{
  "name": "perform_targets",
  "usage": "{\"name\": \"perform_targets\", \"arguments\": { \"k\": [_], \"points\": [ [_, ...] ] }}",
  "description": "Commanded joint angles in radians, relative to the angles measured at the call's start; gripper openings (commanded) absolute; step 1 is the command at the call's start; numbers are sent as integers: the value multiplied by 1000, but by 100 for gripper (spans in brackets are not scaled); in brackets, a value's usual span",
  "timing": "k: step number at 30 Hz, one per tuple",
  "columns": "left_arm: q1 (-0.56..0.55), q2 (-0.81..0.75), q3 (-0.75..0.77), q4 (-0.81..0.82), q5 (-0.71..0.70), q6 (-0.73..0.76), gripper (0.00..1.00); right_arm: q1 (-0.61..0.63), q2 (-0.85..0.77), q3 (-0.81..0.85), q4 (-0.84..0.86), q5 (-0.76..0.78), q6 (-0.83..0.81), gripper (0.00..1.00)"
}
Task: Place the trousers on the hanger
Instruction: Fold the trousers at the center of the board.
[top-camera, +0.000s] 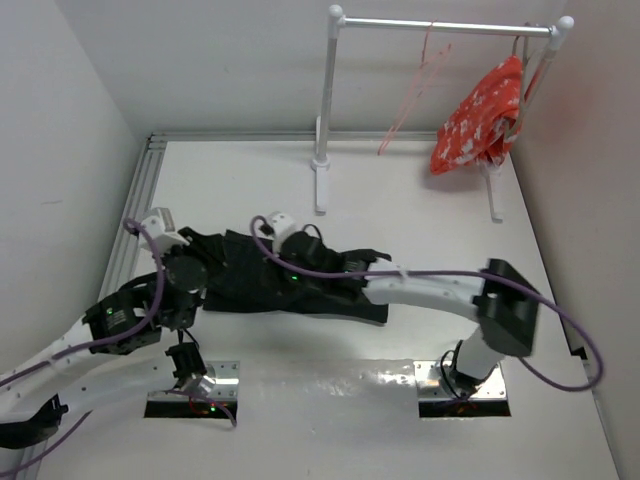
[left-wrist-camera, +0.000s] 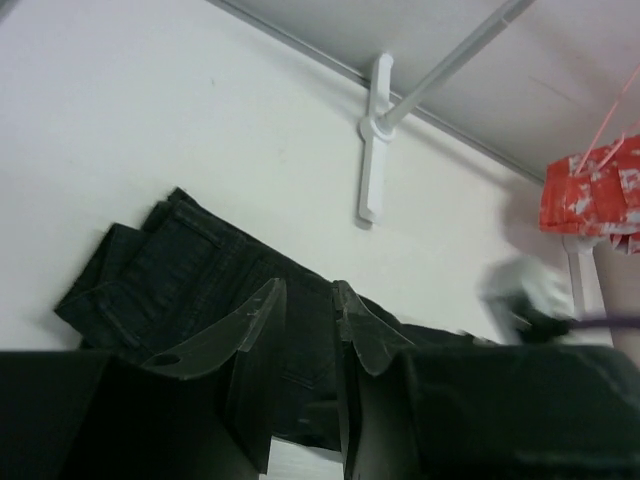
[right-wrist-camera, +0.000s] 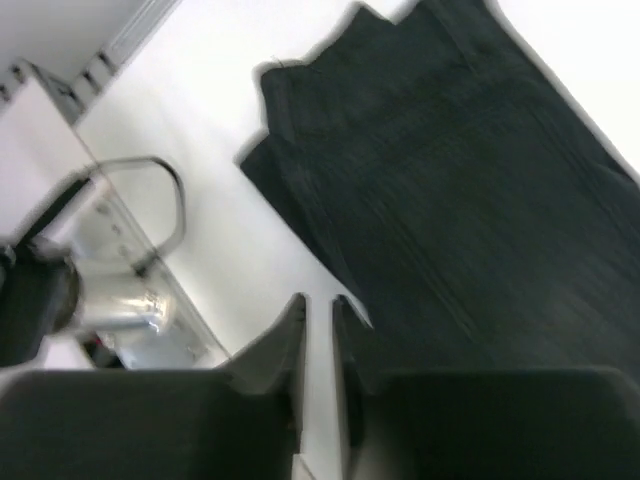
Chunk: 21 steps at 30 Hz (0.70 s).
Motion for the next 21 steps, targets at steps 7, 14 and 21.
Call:
{"name": "perform_targets", "arguments": {
  "k": [7, 14, 21],
  "points": [
    [97, 339, -191, 542, 300, 43, 23, -268, -310, -526, 116, 38, 128, 0],
    [284, 698, -251, 802, 486, 4, 22, -366, -325, -746, 201, 109, 191, 0],
    [472, 720, -486, 926, 562, -77, 22, -403, -341, -886, 226, 149, 243, 0]
  ]
}}
